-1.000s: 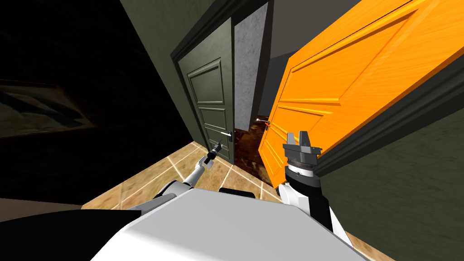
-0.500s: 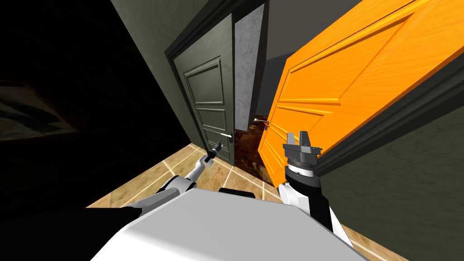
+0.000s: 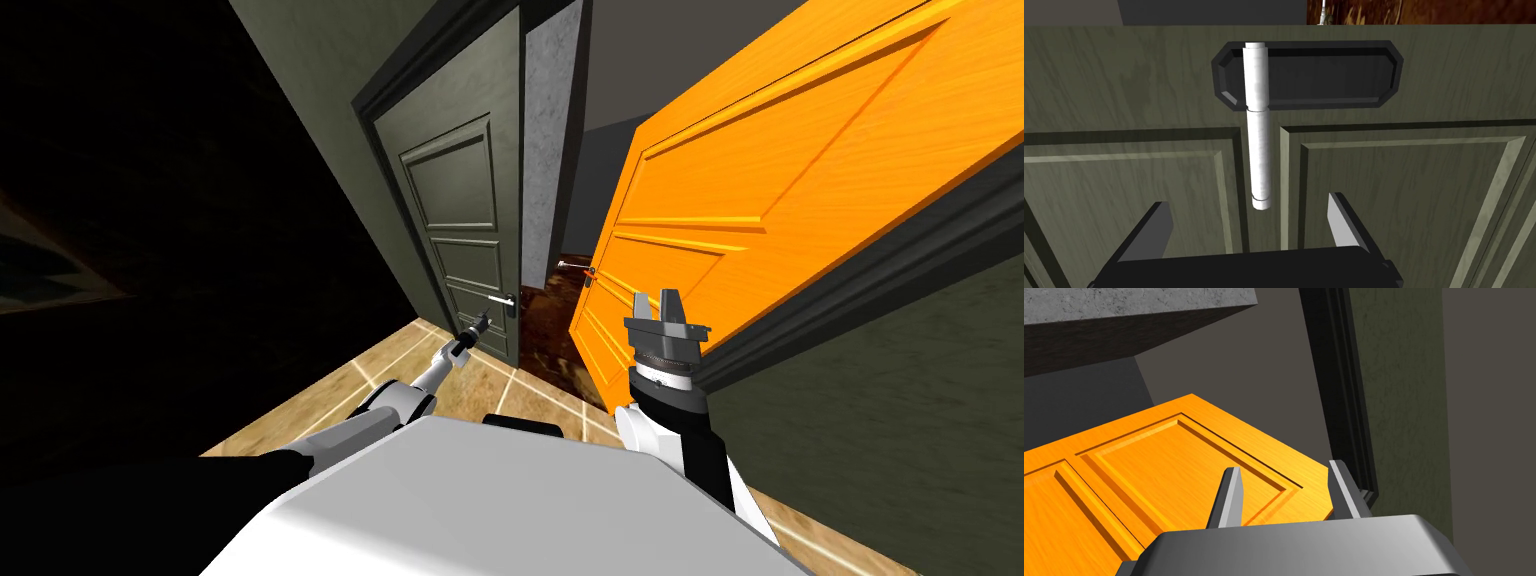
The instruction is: Push the door open
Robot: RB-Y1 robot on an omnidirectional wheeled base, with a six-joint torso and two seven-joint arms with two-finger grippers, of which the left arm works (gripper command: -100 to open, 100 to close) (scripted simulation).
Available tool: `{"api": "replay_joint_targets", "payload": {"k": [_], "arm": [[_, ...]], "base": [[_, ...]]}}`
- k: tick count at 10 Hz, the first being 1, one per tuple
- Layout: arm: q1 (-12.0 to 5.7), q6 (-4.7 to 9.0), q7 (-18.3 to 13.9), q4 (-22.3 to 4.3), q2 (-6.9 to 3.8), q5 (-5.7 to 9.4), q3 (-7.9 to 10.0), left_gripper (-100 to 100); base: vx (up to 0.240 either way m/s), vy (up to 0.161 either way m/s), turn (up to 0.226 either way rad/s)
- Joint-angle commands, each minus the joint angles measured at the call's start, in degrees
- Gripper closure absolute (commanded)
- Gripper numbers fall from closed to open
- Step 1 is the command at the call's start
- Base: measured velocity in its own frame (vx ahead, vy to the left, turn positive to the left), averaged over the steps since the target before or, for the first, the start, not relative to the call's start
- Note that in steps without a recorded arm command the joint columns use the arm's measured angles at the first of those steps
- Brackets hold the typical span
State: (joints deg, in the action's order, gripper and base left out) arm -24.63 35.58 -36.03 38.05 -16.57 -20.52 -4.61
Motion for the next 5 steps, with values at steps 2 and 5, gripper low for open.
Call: {"api": "replay_joint_targets", "payload": {"k": [2,5], "arm": [[-0.16,-0.30,0.60,-0.22,0.34,0.32,0.33,-100],[-0.40,-0.77,1.52,-0.56,0.86,0.81,0.83,-100]], "base": [[0.171,-0.013,-0.038],[0.204,-0.060,-0.046]]}}
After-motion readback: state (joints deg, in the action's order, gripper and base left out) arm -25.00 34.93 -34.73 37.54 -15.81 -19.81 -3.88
